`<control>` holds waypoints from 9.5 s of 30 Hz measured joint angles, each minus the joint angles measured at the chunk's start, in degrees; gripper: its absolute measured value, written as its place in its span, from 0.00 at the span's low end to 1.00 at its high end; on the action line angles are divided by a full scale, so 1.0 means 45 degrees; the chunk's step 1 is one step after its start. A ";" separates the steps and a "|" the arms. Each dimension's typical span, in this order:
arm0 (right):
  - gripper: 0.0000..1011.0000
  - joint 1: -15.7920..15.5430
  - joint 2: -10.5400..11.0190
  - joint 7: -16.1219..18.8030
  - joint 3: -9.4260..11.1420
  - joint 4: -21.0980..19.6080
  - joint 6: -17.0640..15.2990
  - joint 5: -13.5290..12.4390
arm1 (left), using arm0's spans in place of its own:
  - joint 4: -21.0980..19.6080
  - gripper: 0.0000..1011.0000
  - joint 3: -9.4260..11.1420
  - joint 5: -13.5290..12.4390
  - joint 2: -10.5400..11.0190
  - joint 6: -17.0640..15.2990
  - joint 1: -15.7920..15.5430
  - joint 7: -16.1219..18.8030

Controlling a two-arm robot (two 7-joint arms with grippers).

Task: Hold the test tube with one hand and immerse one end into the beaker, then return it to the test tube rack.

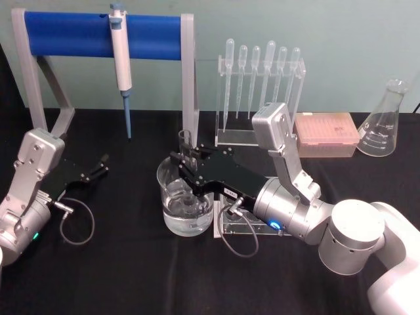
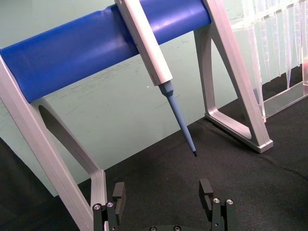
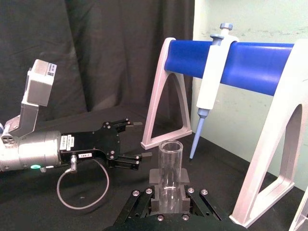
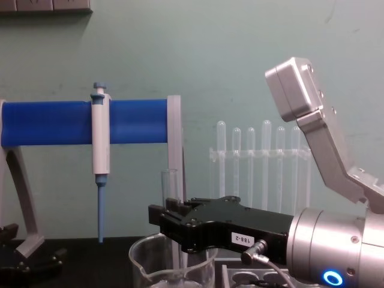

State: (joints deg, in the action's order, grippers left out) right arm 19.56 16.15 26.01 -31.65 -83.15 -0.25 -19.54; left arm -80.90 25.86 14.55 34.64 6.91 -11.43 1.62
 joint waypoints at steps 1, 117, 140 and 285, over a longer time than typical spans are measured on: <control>0.22 0.0000 0.0000 0.0000 0.0000 0.0000 0.0000 0.0000 | 0.0000 0.99 0.0001 0.0000 0.0000 -0.0001 0.0000 0.0000; 0.22 0.0000 0.0000 0.0000 0.0000 0.0000 0.0000 0.0000 | 0.0001 0.99 0.0000 0.0000 0.0000 0.0000 0.0000 0.0001; 0.22 0.0000 0.0000 0.0001 0.0000 0.0000 0.0000 0.0000 | 0.0001 0.99 0.0000 0.0000 0.0001 0.0000 0.0000 0.0001; 0.22 -0.1168 0.2614 -0.0984 0.2447 -0.5248 -0.2083 -0.2056 | 0.0000 0.99 0.0000 0.0000 0.0000 0.0000 0.0000 0.0000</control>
State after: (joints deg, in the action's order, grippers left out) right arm 14.30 27.92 21.58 -20.64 -106.76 -9.63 -28.79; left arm -80.90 25.86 14.55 34.65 6.91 -11.43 1.62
